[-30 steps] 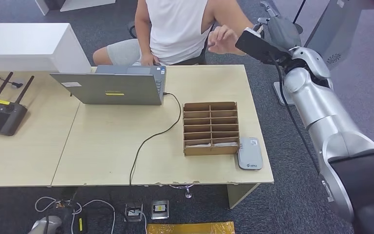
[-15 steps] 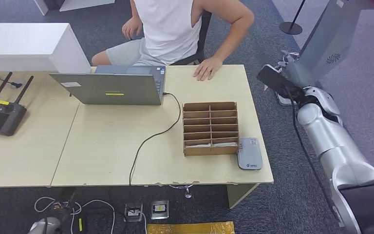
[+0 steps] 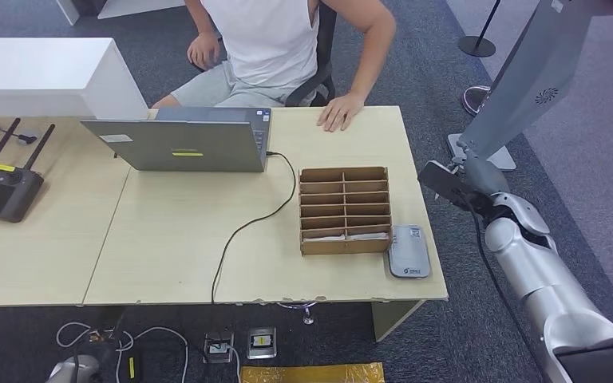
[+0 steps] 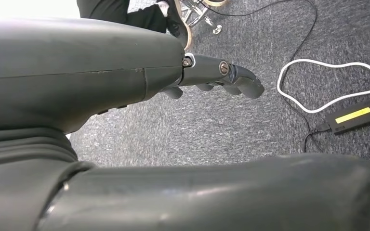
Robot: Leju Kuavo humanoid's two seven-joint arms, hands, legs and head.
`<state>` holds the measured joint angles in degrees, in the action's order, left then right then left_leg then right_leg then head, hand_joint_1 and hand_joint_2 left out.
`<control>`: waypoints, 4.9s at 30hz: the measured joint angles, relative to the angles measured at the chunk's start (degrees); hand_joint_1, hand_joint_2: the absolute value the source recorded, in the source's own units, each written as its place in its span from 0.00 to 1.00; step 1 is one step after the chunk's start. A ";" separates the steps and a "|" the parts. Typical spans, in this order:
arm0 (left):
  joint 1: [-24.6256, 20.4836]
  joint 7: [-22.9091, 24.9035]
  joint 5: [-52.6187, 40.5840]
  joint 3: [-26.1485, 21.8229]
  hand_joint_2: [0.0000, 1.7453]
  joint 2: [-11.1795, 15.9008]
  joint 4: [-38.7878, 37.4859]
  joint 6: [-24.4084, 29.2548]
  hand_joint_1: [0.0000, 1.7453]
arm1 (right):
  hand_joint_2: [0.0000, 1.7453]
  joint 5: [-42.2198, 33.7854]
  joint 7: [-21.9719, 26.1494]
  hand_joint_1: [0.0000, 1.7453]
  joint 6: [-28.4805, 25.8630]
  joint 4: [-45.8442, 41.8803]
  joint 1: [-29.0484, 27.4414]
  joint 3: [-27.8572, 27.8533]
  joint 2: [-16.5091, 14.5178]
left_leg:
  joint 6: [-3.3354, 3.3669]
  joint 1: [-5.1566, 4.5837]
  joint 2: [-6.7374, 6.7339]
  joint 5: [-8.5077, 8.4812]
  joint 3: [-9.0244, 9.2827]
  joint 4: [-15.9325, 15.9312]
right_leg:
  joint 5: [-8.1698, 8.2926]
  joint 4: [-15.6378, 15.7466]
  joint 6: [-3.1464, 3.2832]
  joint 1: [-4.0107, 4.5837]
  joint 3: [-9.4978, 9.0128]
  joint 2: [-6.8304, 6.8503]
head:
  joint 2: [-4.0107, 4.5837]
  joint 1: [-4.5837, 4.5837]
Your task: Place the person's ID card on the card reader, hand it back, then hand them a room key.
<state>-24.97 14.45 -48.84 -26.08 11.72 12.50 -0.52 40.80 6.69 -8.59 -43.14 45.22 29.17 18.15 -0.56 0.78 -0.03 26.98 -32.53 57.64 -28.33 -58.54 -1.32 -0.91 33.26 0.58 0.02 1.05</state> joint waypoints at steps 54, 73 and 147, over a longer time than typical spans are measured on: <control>-0.70 1.03 0.93 0.85 0.00 -0.76 0.00 -0.36 0.00 | 1.00 2.81 -1.90 1.00 0.43 -6.18 -14.09 -1.83 -0.82 | -0.06 0.01 -0.05 0.04 0.03 -0.01 | 0.00 0.01 0.00 0.00 0.01 -0.12 | 0.00 0.00; -0.94 1.03 0.86 1.61 0.00 -1.12 0.00 -0.32 0.00 | 1.00 2.55 -0.67 1.00 -8.68 -9.76 -12.55 -7.99 -1.07 | -0.06 0.01 -0.04 0.04 0.02 0.00 | 0.00 0.01 0.00 0.00 0.01 -0.11 | 0.00 0.00; -4.60 1.21 -1.72 7.17 0.00 -4.12 0.01 -3.10 0.00 | 1.00 19.90 6.27 1.00 -3.87 8.84 23.80 -1.31 -16.75 | -0.12 0.09 -0.04 -0.01 -0.23 0.01 | 0.05 -0.07 0.04 0.10 0.25 -0.09 | 0.00 0.01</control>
<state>-29.57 15.66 -50.56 -18.91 7.60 12.51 -3.63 60.69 12.96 -12.46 -34.30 69.02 27.87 1.40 -0.68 0.87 -0.07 26.97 -32.75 57.65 -28.28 -58.61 -1.28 -0.81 33.52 0.49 0.02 1.05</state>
